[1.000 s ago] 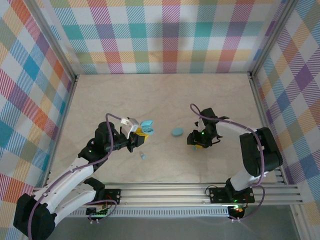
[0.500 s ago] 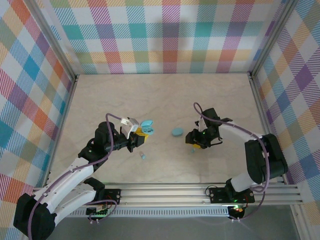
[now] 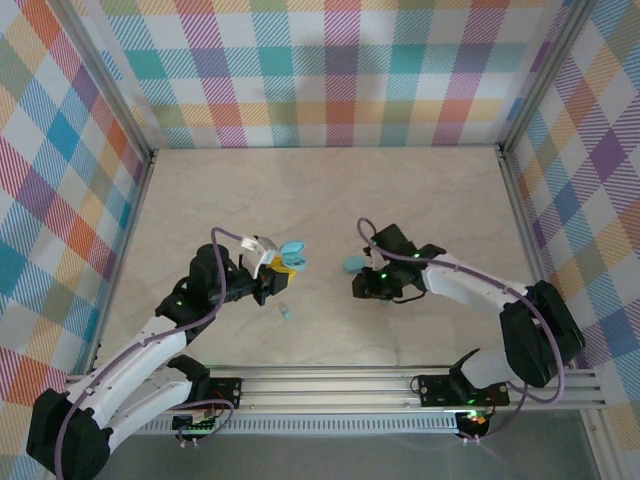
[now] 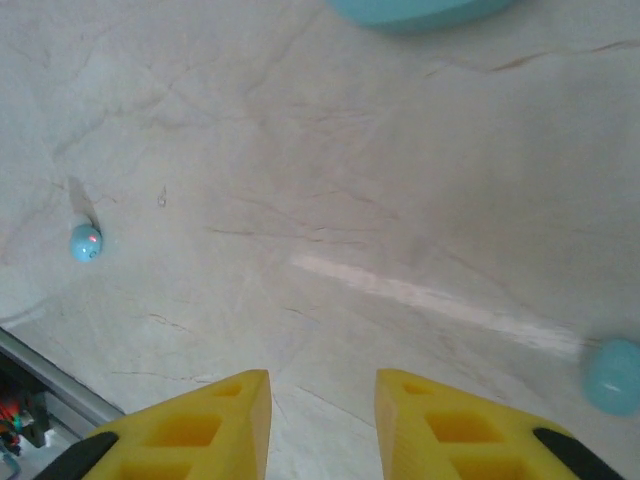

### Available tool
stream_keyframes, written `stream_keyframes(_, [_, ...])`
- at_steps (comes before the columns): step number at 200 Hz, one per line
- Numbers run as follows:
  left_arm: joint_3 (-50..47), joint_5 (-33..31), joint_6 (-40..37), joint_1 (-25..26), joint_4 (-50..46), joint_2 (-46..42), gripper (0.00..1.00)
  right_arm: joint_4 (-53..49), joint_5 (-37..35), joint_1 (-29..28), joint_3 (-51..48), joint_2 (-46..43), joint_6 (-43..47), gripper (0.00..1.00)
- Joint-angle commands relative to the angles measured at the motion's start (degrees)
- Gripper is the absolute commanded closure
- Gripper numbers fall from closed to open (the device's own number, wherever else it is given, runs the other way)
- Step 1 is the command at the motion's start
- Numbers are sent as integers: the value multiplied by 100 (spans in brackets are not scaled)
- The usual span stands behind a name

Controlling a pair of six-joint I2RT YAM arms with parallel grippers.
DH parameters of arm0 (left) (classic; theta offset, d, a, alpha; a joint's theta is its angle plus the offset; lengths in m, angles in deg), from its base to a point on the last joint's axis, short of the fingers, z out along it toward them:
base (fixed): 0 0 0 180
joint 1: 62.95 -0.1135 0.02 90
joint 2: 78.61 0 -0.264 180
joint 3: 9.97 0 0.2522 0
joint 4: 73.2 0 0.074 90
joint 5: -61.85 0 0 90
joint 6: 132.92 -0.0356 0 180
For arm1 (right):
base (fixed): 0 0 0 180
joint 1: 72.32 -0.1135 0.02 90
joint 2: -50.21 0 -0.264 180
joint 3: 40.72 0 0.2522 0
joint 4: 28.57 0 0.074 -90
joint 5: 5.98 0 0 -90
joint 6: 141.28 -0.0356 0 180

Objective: Insert wireless bluetooth earbuds into charging case

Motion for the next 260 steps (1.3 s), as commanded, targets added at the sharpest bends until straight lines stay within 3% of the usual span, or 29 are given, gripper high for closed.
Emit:
stream_keyframes(1, [50, -92, -26, 67, -177, -186, 89, -121, -829, -78, 186, 151, -465, 67])
stream_keyframes(35, [45, -109, -77, 67, -284, -269, 89, -918, -1678, 268, 334, -28, 158, 66])
stream_keyframes(74, [36, -69, -76, 67, -139, -130, 89, -715, -654, 1102, 365, 280, 881, 62])
stream_keyframes(163, [-36, -99, -85, 63, -228, -251, 89, -497, 164, 1179, 607, 1462, 1540, 60])
stream_keyframes(260, [-16, -32, -112, 66, -151, -154, 89, -453, 497, 1241, -219, 952, 1023, 53])
